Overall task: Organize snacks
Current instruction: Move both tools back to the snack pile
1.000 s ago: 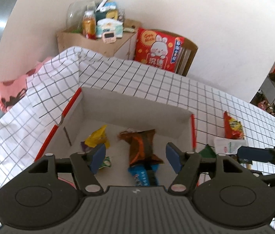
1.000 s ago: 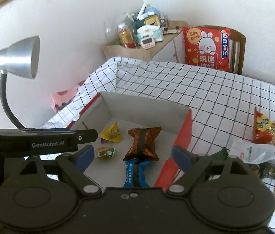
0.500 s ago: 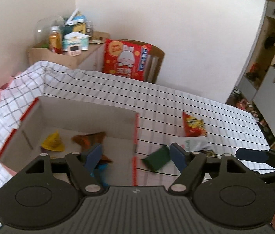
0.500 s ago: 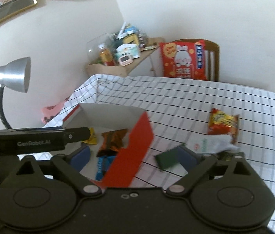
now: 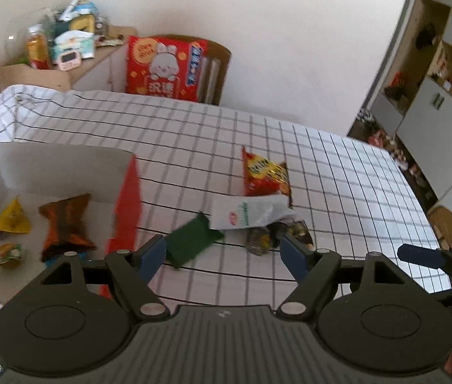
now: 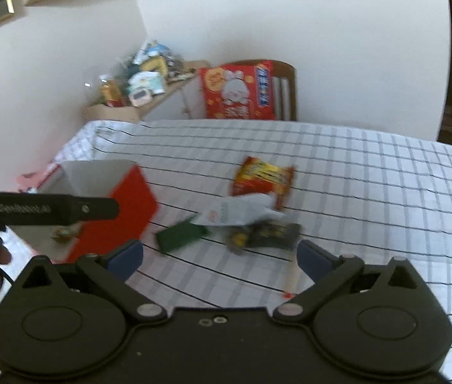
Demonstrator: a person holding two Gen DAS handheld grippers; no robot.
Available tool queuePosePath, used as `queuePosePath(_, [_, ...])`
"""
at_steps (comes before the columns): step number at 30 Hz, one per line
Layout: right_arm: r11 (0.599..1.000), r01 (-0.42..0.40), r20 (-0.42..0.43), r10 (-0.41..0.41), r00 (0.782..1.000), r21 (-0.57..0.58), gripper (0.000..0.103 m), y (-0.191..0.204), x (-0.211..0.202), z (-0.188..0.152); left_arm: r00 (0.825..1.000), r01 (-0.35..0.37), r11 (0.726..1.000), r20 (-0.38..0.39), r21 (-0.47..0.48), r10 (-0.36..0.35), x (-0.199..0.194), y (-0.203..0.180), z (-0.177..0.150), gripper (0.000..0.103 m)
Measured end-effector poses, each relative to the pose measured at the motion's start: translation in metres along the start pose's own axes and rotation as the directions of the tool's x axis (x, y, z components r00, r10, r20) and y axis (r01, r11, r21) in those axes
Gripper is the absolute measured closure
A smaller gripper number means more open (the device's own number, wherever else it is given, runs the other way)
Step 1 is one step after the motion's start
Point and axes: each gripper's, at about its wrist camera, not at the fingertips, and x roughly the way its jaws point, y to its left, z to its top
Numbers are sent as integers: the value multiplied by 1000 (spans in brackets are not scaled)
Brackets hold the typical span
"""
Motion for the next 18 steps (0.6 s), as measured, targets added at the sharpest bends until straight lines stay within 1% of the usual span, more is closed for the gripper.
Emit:
queuePosePath(2, [1000, 11, -14, -11, 1000, 3, 1, -13, 3, -1, 1000, 0, 999, -19, 35, 1, 11, -11, 2, 25])
queuePosePath(4, [1000, 19, -26, -19, 999, -3, 1, -23, 6, 0, 999, 15, 997, -39, 77, -12, 22, -22, 6, 25])
queuePosePath(7, [1000, 29, -46, -30, 998, -10, 2, -38, 13, -1, 999, 12, 993, -51, 120, -6, 37, -34, 10, 25])
queuePosePath(13, [999, 47, -90, -49, 995, -28, 6, -58, 33, -4, 996, 22, 987, -89, 160, -8, 69, -51, 24, 25])
queuePosePath(18, [998, 54, -130, -58, 990, -36, 12, -65, 56, -3, 993, -4, 977, -113, 214, 29, 98, -60, 27, 25])
